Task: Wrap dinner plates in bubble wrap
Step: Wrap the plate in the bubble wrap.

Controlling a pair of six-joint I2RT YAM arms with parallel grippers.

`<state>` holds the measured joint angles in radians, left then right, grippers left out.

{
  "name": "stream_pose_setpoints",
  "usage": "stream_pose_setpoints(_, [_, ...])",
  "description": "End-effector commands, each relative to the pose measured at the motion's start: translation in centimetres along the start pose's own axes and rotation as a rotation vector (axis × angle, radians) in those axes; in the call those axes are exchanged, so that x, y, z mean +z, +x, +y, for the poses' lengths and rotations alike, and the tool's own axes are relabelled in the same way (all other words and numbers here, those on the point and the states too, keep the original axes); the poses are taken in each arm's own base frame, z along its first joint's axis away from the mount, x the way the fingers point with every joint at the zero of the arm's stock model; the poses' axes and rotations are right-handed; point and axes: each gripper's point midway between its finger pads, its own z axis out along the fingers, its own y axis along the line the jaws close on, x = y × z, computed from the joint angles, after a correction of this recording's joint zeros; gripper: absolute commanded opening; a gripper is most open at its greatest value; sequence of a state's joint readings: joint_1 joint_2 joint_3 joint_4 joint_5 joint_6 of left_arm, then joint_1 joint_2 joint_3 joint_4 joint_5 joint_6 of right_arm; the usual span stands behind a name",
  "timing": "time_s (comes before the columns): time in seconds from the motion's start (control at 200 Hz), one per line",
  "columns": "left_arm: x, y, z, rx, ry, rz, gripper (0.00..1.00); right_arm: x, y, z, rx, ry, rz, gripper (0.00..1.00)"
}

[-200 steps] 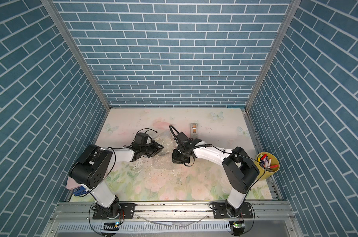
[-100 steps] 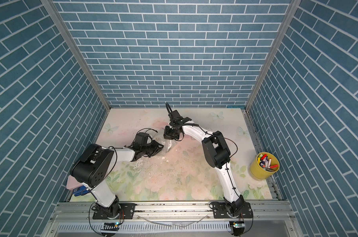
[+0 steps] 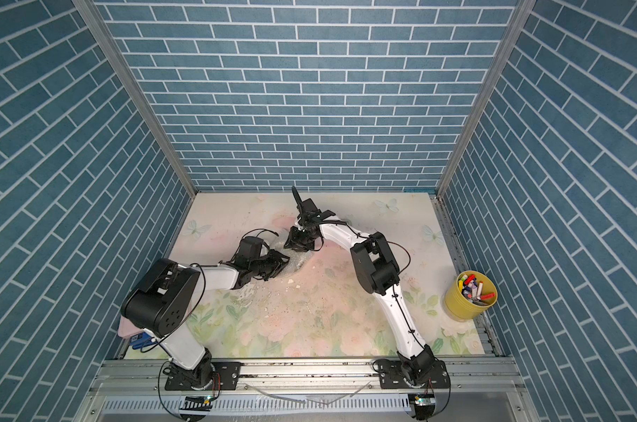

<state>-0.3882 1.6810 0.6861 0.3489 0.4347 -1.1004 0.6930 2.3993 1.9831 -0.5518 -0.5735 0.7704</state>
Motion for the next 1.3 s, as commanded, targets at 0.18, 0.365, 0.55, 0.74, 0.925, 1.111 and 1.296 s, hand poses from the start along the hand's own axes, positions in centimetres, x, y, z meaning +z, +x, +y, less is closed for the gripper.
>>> stream_pose_setpoints(0.18, [-3.9, 4.8, -6.5, 0.039, 0.116, -0.067, 0.41, 2.4, 1.1, -2.8, 0.098, 0.044, 0.059, 0.44])
stream_pose_setpoints(0.365, [-1.6, 8.6, -6.9, 0.028, 0.207, -0.051, 0.12, 2.4, 1.0, -2.9, 0.117, 0.054, 0.069, 0.41])
stream_pose_setpoints(0.55, [0.8, 5.5, -6.1, -0.064, 0.311, -0.132, 0.00, 2.7, 1.5, -3.6, 0.130, 0.067, 0.089, 0.35])
stream_pose_setpoints(0.74, [1.1, 2.9, -7.4, -0.025, 0.351, -0.192, 0.00, 2.5, 1.7, -3.7, 0.133, 0.072, 0.091, 0.34])
stream_pose_setpoints(0.925, [0.0, 2.3, -6.2, 0.042, 0.262, -0.242, 0.00, 2.5, 1.7, -4.1, 0.143, 0.081, 0.093, 0.34])
stream_pose_setpoints(1.111, [0.4, 1.6, 0.2, 0.047, -0.028, -0.288, 0.00, 2.5, 1.6, -4.4, 0.150, 0.089, 0.087, 0.34])
stream_pose_setpoints(1.296, [-1.0, 0.2, 3.9, 0.044, -0.191, -0.350, 0.00, 2.0, 1.4, -3.7, 0.149, 0.075, 0.069, 0.36])
